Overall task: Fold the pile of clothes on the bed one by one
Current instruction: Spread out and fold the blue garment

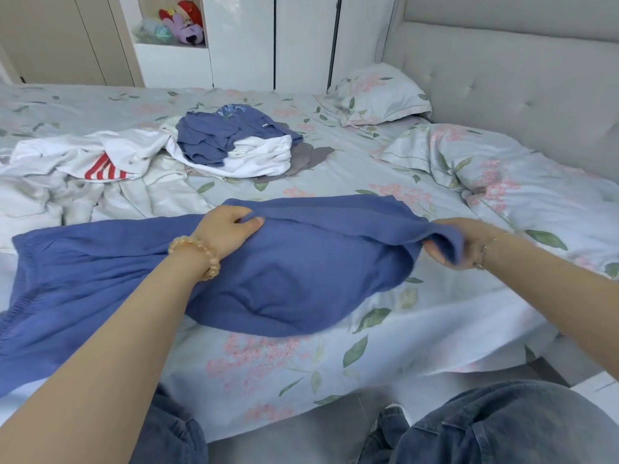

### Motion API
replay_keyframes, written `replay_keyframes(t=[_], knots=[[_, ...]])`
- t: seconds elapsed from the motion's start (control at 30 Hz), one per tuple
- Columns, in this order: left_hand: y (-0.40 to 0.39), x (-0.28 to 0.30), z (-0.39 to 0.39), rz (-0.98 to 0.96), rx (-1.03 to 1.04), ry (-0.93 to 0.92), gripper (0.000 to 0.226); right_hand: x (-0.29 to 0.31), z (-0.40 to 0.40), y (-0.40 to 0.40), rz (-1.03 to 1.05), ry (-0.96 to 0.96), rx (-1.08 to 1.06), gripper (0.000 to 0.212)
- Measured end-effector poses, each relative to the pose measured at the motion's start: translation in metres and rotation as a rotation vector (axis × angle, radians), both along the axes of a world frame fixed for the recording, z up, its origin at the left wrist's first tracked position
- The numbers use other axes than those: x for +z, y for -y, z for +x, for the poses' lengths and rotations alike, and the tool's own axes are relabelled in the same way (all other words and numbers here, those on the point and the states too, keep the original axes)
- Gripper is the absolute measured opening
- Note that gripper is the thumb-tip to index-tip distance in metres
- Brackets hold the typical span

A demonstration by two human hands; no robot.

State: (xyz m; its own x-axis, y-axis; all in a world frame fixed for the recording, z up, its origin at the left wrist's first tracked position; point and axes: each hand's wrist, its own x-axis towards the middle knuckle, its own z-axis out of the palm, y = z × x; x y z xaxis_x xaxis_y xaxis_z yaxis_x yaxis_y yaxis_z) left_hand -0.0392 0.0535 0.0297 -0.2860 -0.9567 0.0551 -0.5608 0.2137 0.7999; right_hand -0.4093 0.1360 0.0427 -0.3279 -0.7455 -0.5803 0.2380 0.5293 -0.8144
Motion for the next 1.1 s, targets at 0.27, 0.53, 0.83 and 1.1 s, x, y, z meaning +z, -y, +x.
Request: replay_keyframes(t=[0.27,0.53,0.83,1.1], knots=[[0.025,-0.037,-0.007,-0.007,-0.002,0.297,0.029,-0.047,0.008,0.01,-0.174,-0.347,-0.228,0.019],[0.025,-0.048,-0.008,-0.12,0.025,0.373,0.02,-0.081,0.03,0.012,-0.373,-1.51,0.635,0.04],[0.035,-0.022,-0.006,-0.082,0.055,-0.13,0.026,-0.05,-0.004,0.033,-0.459,-0.614,-0.119,0.024],[0.087,-0.017,-0.024,-0.169,0.121,0.011,0.026,-0.021,-0.035,0.115,-0.397,-1.087,0.07,0.015]])
